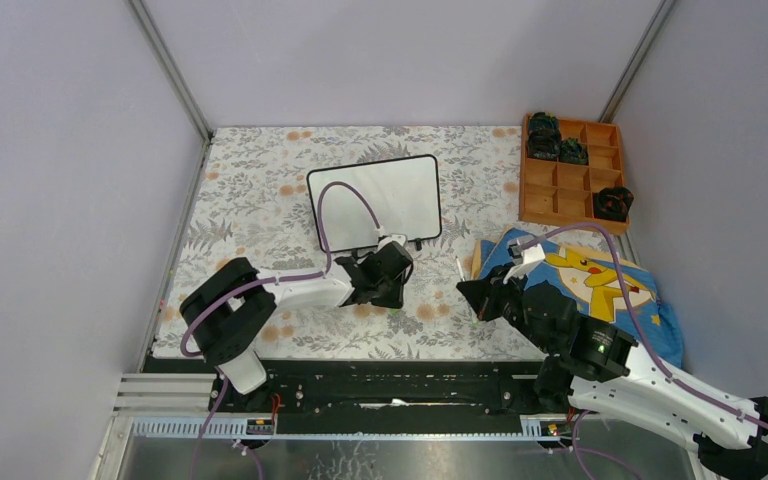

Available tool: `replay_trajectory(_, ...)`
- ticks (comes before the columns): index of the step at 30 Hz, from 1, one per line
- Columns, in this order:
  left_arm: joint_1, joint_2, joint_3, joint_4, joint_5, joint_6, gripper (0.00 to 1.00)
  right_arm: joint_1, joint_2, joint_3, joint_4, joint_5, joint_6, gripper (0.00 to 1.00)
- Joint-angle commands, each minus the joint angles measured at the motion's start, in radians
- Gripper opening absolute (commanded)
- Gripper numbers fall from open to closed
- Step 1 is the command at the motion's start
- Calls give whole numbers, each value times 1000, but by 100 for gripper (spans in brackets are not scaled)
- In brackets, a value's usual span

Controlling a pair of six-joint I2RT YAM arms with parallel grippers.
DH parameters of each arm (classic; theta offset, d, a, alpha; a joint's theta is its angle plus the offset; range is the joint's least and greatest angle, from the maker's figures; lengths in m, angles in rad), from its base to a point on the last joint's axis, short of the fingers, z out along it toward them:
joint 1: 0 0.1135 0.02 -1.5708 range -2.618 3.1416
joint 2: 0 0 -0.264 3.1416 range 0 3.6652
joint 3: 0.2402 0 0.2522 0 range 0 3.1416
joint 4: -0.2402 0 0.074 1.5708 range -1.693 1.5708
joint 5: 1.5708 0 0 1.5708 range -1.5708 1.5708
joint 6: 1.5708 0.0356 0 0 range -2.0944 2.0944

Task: Write a sentence on the whiteboard
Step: Place the pen cap at the center of the board.

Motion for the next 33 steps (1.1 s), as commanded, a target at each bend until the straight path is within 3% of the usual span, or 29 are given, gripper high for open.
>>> replay_trajectory(1,-9,1,2,17,-4,-2,36,-3,5,14,19,31,-13,0)
replay_trajectory(8,-11,-76,1,8,-5,-21,51,-4,6,20,17,27,-17,0)
replay_trajectory(15,-11,-277,37,-39,-126,-17,86,-4,13,44,10,29,-39,0)
replay_trajectory(20,-8,-465,47,-54,-227,33,98,-4,18,58,29,-6,-67,0)
replay_trajectory(28,-4,-818,-63,221,-358,297,99,-4,88,81,128,-107,-148,0)
replay_trajectory(33,-5,-885,-48,219,-468,294,99,-4,177,117,231,-209,-193,0)
